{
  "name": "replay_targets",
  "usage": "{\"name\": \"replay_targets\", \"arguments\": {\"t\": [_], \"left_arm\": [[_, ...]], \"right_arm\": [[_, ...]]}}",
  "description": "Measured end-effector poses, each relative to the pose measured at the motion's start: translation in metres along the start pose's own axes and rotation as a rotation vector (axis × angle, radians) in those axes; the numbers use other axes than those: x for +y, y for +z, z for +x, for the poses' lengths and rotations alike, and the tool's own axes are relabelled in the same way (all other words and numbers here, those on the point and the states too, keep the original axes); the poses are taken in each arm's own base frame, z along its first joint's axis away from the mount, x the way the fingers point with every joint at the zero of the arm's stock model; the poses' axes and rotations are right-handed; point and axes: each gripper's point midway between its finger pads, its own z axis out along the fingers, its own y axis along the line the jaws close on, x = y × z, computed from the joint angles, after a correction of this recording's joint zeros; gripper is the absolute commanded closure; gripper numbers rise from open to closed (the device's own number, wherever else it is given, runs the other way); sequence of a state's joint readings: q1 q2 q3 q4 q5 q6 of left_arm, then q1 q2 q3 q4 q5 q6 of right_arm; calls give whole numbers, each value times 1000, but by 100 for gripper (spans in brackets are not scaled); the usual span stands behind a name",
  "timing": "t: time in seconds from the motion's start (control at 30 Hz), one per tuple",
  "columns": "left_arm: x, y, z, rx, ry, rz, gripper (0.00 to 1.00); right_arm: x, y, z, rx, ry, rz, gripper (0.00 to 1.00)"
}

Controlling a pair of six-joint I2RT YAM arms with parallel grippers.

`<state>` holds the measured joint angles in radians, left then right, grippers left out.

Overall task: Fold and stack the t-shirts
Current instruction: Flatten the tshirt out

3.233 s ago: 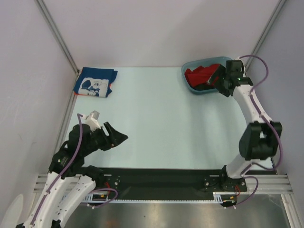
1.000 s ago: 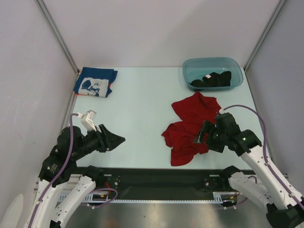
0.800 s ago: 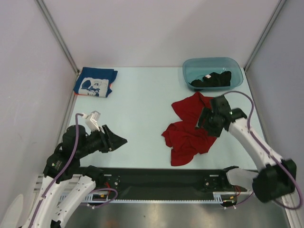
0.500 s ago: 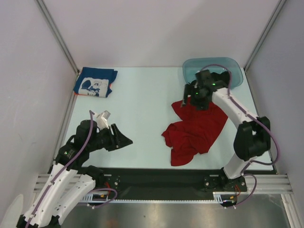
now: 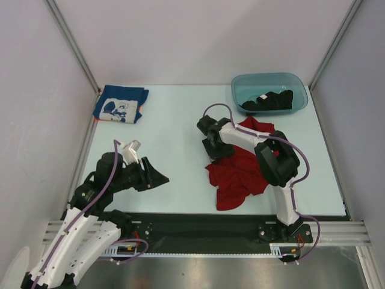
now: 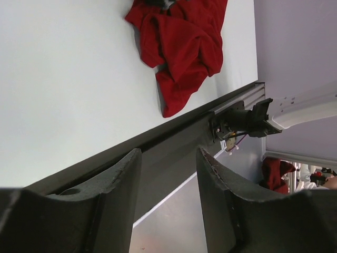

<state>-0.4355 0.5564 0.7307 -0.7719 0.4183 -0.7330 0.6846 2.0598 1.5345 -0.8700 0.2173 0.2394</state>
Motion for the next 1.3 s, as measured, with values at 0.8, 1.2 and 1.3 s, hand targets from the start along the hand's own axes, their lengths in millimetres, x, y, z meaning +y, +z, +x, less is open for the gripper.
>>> {"name": "replay_targets", "arguments": {"t": [0.8, 1.2, 1.3], "left_arm": [[-67, -158, -57, -592, 167, 95, 49], [-61, -193, -48, -658, 154, 60, 47], [-60, -190, -45, -642, 154, 62, 43]], "right_arm": [[127, -478, -123, -907, 247, -1022, 100], [-64, -401, -103, -982, 747, -843, 70], [-117, -287, -74, -808, 870, -633, 24]]}}
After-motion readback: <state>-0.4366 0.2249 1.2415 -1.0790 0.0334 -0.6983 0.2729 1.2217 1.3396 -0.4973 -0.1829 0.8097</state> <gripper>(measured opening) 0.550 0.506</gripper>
